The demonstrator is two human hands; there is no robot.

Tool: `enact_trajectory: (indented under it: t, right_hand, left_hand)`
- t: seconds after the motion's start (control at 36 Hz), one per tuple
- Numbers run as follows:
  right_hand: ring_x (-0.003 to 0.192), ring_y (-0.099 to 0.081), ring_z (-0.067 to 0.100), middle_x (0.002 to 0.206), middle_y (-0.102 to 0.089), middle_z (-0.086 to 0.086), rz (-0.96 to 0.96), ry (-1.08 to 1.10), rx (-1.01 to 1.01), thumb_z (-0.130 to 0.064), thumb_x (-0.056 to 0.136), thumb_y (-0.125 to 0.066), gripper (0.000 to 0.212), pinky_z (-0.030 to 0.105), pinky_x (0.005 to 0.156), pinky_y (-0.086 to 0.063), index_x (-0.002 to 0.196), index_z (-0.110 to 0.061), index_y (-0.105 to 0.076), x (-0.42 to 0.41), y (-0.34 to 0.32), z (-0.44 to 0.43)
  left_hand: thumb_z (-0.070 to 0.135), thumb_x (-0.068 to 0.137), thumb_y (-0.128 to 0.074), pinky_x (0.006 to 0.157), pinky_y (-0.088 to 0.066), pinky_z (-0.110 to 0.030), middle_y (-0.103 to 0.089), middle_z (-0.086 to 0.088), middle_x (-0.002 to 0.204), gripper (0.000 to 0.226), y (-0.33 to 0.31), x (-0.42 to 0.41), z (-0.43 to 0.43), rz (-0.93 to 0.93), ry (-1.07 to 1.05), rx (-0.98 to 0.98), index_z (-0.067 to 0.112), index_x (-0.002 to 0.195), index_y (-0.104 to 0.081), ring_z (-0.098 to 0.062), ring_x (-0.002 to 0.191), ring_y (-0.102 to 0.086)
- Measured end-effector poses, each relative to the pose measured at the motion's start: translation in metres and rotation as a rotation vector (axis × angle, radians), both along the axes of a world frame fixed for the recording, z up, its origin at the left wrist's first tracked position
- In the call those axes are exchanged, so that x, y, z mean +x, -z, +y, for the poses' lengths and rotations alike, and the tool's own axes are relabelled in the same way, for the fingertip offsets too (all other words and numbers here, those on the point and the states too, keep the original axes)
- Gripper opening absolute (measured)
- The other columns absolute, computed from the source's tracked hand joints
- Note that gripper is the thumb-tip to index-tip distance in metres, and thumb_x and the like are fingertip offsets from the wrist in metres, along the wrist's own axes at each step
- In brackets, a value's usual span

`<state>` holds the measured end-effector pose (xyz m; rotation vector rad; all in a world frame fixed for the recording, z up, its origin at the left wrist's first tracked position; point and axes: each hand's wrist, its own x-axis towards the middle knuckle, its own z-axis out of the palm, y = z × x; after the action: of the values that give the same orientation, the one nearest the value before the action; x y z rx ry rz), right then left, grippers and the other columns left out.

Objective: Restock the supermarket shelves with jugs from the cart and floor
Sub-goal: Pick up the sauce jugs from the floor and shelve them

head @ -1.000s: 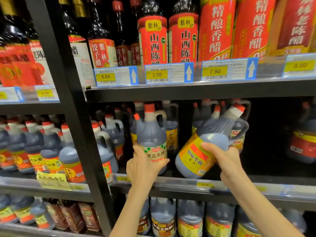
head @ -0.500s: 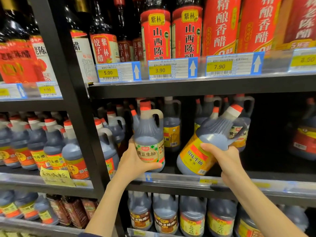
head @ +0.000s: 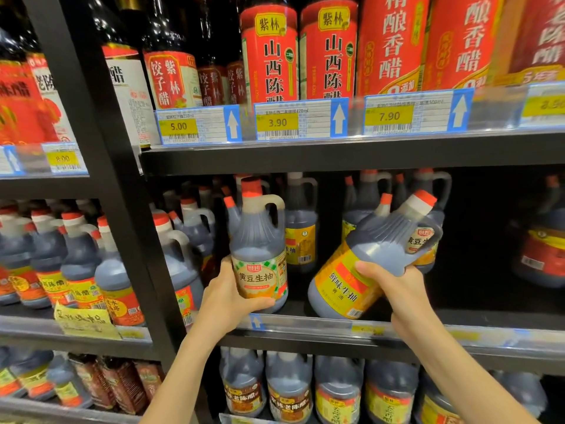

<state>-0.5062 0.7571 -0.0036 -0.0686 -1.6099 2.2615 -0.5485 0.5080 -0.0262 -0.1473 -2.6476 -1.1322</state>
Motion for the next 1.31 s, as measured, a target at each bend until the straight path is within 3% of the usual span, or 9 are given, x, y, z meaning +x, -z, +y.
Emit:
enact_trajectory:
  t: [0.28,0.39,0.47,0.53,0.67,0.83,1.03,1.11,1.31]
  right_hand:
    - [0.072,-0.070,0.005,0.075,-0.074,-0.010,0.033,-0.025,0.018,-0.013,0.053,-0.080,0.041,0.015,0.054,-0.053,0.090,-0.021,-0.063,0.002,-0.001,0.000]
    - [0.076,-0.069,0.008,0.082,-0.073,-0.006,0.044,-0.024,0.029,-0.004,0.068,-0.079,0.032,0.018,0.057,-0.054,0.089,-0.021,-0.064,0.003,0.001,0.001]
    - [0.080,-0.069,0.009,0.088,-0.072,-0.004,0.048,-0.032,0.034,-0.002,0.072,-0.074,0.029,0.020,0.060,-0.053,0.091,-0.021,-0.064,0.002,0.003,0.001]
    - [0.081,-0.069,0.010,0.089,-0.072,-0.002,0.043,-0.027,0.038,-0.003,0.069,-0.078,0.031,0.021,0.061,-0.053,0.091,-0.020,-0.064,0.002,0.002,0.001]
    - [0.074,-0.070,0.008,0.084,-0.072,-0.004,0.049,-0.019,0.044,-0.001,0.071,-0.076,0.029,0.018,0.057,-0.054,0.088,-0.021,-0.064,0.002,0.002,0.001]
    - [0.077,-0.070,0.012,0.090,-0.072,0.004,0.050,-0.025,0.043,0.000,0.070,-0.076,0.030,0.020,0.059,-0.055,0.094,-0.015,-0.065,0.000,0.001,0.001]
    - [0.085,-0.069,0.014,0.097,-0.071,0.003,0.047,-0.155,0.232,-0.003,0.057,-0.087,0.051,0.020,0.061,-0.054,0.100,-0.016,-0.064,-0.011,-0.008,-0.001]
    - [0.074,-0.066,0.002,0.088,-0.068,-0.008,-0.006,-0.261,0.361,-0.005,0.062,-0.085,0.044,0.014,0.056,-0.051,0.091,-0.024,-0.059,-0.020,-0.020,-0.004]
    - [0.103,-0.064,0.009,0.113,-0.067,-0.008,-0.078,-0.557,0.728,-0.031,0.046,-0.086,0.067,0.029,0.088,-0.054,0.107,-0.034,-0.058,-0.044,-0.037,-0.011]
  left_hand:
    - [0.039,0.058,-0.087,0.091,-0.052,-0.036,-0.056,-0.002,0.131,0.093,-0.002,0.008,0.001,0.020,-0.015,-0.026,0.014,0.131,-0.035,-0.018,0.116,-0.056]
    - [0.041,0.060,-0.082,0.093,-0.038,-0.013,-0.036,0.019,0.138,0.101,-0.002,0.041,0.015,0.240,-0.059,0.208,0.026,0.144,-0.028,0.003,0.121,-0.039]
    - [0.037,0.064,-0.079,0.091,-0.034,0.001,-0.045,0.018,0.132,0.081,0.005,0.069,0.040,0.512,-0.026,0.284,0.031,0.133,-0.039,0.015,0.119,-0.039]
    - [0.040,0.067,-0.082,0.093,-0.031,0.002,-0.045,0.025,0.130,0.075,0.009,0.075,0.056,0.480,0.106,0.261,0.039,0.129,-0.040,0.017,0.121,-0.038]
    - [0.050,0.074,-0.074,0.104,-0.021,-0.009,-0.026,0.026,0.140,0.090,-0.006,0.048,0.083,0.254,0.286,-0.001,0.035,0.145,-0.020,0.008,0.133,-0.023]
    - [0.061,0.061,-0.075,0.094,-0.050,-0.037,-0.056,0.008,0.125,0.095,-0.017,0.015,0.095,-0.034,0.429,-0.114,0.026,0.139,-0.034,-0.009,0.113,-0.054]
    - [0.053,0.066,-0.078,0.083,-0.050,-0.037,-0.060,0.006,0.109,0.063,-0.005,0.026,0.096,0.052,0.259,-0.059,0.023,0.108,-0.042,-0.015,0.101,-0.059]
    - [0.057,0.066,-0.076,0.080,-0.048,-0.032,-0.059,0.008,0.112,0.069,-0.001,0.034,0.098,0.147,0.101,-0.055,0.023,0.115,-0.041,-0.017,0.104,-0.058]
    - [0.071,0.066,-0.065,0.092,-0.046,-0.035,-0.048,0.003,0.140,0.110,0.008,0.045,0.100,0.141,-0.136,-0.115,0.019,0.149,-0.016,-0.023,0.123,-0.052]
